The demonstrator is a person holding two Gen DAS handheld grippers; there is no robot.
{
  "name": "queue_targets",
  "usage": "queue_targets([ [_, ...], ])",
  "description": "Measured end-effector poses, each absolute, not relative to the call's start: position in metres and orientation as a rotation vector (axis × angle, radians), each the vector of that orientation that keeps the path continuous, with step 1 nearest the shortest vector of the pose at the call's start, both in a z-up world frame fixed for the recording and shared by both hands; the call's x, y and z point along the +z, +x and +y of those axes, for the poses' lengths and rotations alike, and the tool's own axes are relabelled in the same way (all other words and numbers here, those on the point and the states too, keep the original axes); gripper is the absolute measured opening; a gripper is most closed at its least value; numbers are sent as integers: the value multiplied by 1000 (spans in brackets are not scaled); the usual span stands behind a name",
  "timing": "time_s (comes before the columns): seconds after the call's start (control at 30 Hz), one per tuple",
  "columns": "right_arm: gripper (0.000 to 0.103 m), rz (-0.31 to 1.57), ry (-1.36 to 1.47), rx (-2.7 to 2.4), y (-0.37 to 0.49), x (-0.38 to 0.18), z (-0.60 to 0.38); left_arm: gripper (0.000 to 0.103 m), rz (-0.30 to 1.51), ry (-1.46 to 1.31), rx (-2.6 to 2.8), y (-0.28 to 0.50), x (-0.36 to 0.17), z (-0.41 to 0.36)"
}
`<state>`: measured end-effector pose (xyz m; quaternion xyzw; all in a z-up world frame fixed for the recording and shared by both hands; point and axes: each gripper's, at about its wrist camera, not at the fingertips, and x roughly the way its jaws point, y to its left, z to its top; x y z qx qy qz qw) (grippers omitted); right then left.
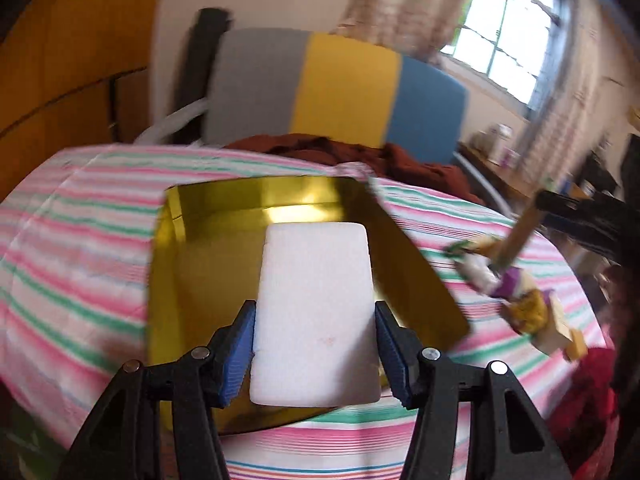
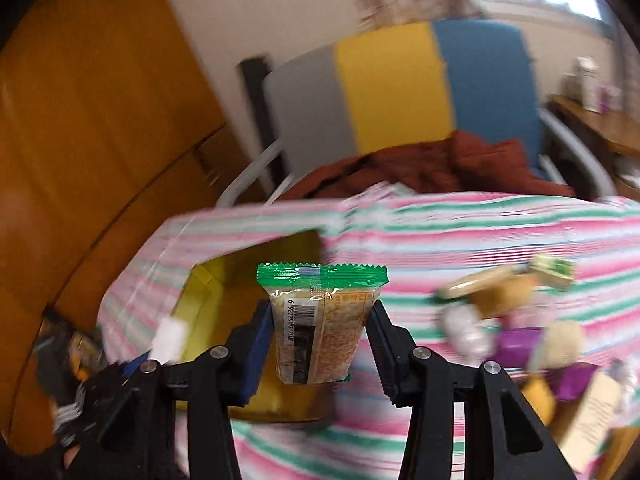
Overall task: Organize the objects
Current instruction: 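Carry both items over the gold tray and open both grippers to drop them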
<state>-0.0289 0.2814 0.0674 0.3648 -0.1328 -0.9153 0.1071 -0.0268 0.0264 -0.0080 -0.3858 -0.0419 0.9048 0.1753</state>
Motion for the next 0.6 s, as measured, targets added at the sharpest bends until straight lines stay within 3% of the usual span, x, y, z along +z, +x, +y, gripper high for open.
queue_targets([
  [0.17,50,-239,1214,-2565,-56,46,209,59,-200,-1170,2628,-39,-22,3],
  [0.23,63,-250,1233,-2491,-60,37,191,60,-208,-1204,2652,-42,-27,-2],
  [0.27,82,-253,1220,-2464,-61,36,179,65,-234,-1213,2654,-41,-30,-9],
  [0.3,91,-255,1212,-2461,-61,36,176,67,-254,-1215,2652,-41,-32,-16],
  [0.37,91,-271,1178,-2455,-57,39,168,72,-267,-1218,2670,-41,-33,-22],
  [0.6,94,-266,1157,-2531,-30,39,176,72,-238,-1138,2775,-33,-17,-36],
])
